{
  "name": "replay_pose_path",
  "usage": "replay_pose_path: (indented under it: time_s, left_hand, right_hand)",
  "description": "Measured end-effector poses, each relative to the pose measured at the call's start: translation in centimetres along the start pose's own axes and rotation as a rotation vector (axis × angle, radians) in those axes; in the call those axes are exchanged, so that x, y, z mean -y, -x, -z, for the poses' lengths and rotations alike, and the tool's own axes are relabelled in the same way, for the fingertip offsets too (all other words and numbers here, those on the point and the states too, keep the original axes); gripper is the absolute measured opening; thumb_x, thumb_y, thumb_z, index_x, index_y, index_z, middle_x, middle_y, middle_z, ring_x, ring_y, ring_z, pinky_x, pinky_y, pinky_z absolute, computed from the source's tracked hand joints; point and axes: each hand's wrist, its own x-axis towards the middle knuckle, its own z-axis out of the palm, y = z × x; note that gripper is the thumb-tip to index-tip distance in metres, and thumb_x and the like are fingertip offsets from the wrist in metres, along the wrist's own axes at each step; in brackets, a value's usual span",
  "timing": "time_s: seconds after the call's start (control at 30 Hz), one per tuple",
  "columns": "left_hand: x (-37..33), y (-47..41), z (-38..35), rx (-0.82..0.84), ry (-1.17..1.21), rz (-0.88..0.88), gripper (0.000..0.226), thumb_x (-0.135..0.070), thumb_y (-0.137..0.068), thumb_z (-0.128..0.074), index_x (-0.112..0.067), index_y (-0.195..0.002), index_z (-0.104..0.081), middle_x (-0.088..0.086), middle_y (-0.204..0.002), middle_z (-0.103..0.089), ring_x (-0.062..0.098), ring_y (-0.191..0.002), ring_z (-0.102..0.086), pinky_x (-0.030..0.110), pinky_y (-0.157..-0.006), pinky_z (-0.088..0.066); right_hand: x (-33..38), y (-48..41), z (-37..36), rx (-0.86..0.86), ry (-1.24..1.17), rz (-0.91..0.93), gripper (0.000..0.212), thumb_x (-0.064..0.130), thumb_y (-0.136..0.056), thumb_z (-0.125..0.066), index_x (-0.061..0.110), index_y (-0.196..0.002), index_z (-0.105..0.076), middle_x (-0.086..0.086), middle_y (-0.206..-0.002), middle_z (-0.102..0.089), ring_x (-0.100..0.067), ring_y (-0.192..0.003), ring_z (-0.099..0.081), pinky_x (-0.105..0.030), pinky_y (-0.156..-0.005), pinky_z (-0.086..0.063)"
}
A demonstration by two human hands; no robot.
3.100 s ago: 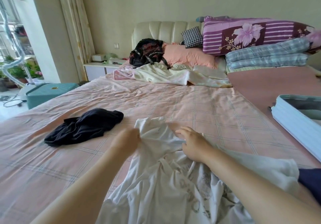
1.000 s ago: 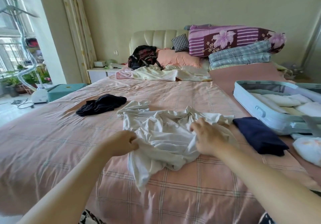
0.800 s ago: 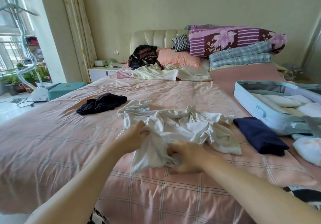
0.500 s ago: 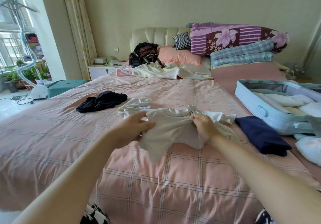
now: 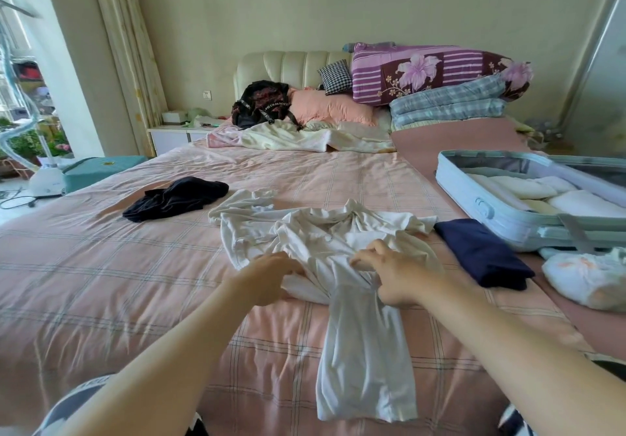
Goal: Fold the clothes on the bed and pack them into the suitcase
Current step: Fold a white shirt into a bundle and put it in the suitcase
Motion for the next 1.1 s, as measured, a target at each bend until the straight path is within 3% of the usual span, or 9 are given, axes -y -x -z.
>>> replay_pose_path:
  time_s: [0.13, 0.3, 0.43, 0.6, 0.7, 0.8, 0.87, 0.93, 1.1]
  left_hand:
    - [-0.6, -1.1, 0.3, -0.059, 0.037, 0.02, 0.026, -0.004, -0.089, -0.059, -0.025, -0.1, -0.07, -0.004, -0.097, -0.061, 0.018, -0.092, -0.059, 0.028, -0.082, -0.05]
    - [-1.9, -0.4, 3.5, 0.439, 0.016, 0.278, 0.018, -0.016, -0.084, -0.055, -0.017, -0.071, -0.067, 0.006, -0.079, -0.065, 0.014, -0.062, -0.049, 0.024, -0.064, -0.047]
    - [-3.3, 0.4, 5.3, 0.806, 0.32, 0.448, 0.029, -0.028, -0.093, -0.054, -0.019, -0.077, -0.076, -0.005, -0.07, -0.068, 0.011, -0.051, -0.053, 0.02, -0.053, -0.044]
    - [-3.9, -3.1, 4.7, 0.242, 0.243, 0.235, 0.015, -0.019, -0.088, -0.059, -0.017, -0.085, -0.074, -0.006, -0.082, -0.074, 0.019, -0.074, -0.072, 0.022, -0.059, -0.051]
    - [-5.8, -6.3, 3.7, -0.015, 0.252, 0.123, 0.019, -0.013, -0.088, -0.055, -0.025, -0.088, -0.07, -0.006, -0.089, -0.069, 0.011, -0.073, -0.063, 0.019, -0.063, -0.047]
    - [-7.7, -10.4, 2.7, -0.065, 0.283, 0.043, 0.025, -0.016, -0.094, -0.054, -0.031, -0.107, -0.068, -0.005, -0.109, -0.069, 0.015, -0.09, -0.066, 0.027, -0.079, -0.053]
    - [-8.1, -12.9, 2.0, -0.018, 0.2, 0.015, 0.037, -0.02, -0.092, -0.058, -0.036, -0.126, -0.06, -0.004, -0.128, -0.06, 0.02, -0.108, -0.062, 0.033, -0.094, -0.049]
    - [-8.0, -14.7, 1.5, 0.044, 0.05, 0.027, 0.048, -0.024, -0.093, -0.057, -0.038, -0.138, -0.05, -0.001, -0.135, -0.054, 0.025, -0.113, -0.058, 0.038, -0.097, -0.047]
    - [-5.4, -15.8, 0.2, 0.089, 0.13, 0.081, 0.04, -0.028, -0.09, -0.06, -0.036, -0.129, -0.06, -0.002, -0.117, -0.066, 0.019, -0.101, -0.064, 0.028, -0.089, -0.05]
  right_hand:
    - [-1.6, -0.2, -0.8, -0.041, -0.133, 0.075, 0.033, 0.009, -0.086, -0.06, 0.03, -0.106, -0.074, 0.025, -0.107, -0.05, -0.004, -0.108, -0.056, -0.015, -0.079, -0.042]
    - [-2.2, 0.5, 1.1, 0.127, -0.243, -0.043, 0.019, 0.015, -0.083, -0.064, 0.022, -0.065, -0.067, 0.018, -0.058, -0.06, -0.001, -0.061, -0.053, -0.016, -0.058, -0.04]
    - [-2.9, 1.3, 2.3, 0.378, -0.407, -0.149, 0.017, 0.017, -0.081, -0.067, 0.003, -0.082, -0.076, -0.001, -0.061, -0.064, -0.018, -0.049, -0.048, -0.026, -0.051, -0.039]
    - [-5.5, -0.4, 2.7, -0.252, -0.158, -0.322, 0.017, 0.027, -0.089, -0.048, 0.025, -0.084, -0.064, 0.007, -0.095, -0.066, -0.022, -0.087, -0.061, -0.032, -0.074, -0.049]
    - [-7.5, -1.5, 1.9, -0.231, -0.227, -0.4, 0.037, 0.038, -0.087, -0.056, 0.031, -0.123, -0.054, 0.003, -0.12, -0.057, -0.026, -0.109, -0.058, -0.033, -0.079, -0.046]
    - [-9.6, -3.0, 1.2, -0.184, -0.289, -0.424, 0.044, 0.037, -0.091, -0.059, 0.029, -0.133, -0.05, -0.004, -0.124, -0.06, -0.027, -0.108, -0.058, -0.033, -0.077, -0.047]
    - [-10.7, -4.2, 1.1, -0.22, -0.393, -0.431, 0.016, 0.026, -0.093, -0.059, 0.025, -0.105, -0.069, -0.003, -0.104, -0.071, -0.027, -0.096, -0.064, -0.033, -0.071, -0.049]
    - [-11.8, -5.2, 1.2, -0.343, -0.465, -0.472, 0.019, 0.02, -0.093, -0.055, 0.014, -0.084, -0.071, -0.008, -0.09, -0.072, -0.034, -0.089, -0.066, -0.04, -0.067, -0.051]
    - [-13.9, -6.0, 2.5, -0.552, -0.246, -0.651, 0.017, 0.018, -0.099, -0.048, 0.015, -0.11, -0.061, -0.005, -0.11, -0.065, -0.026, -0.093, -0.058, -0.033, -0.068, -0.039]
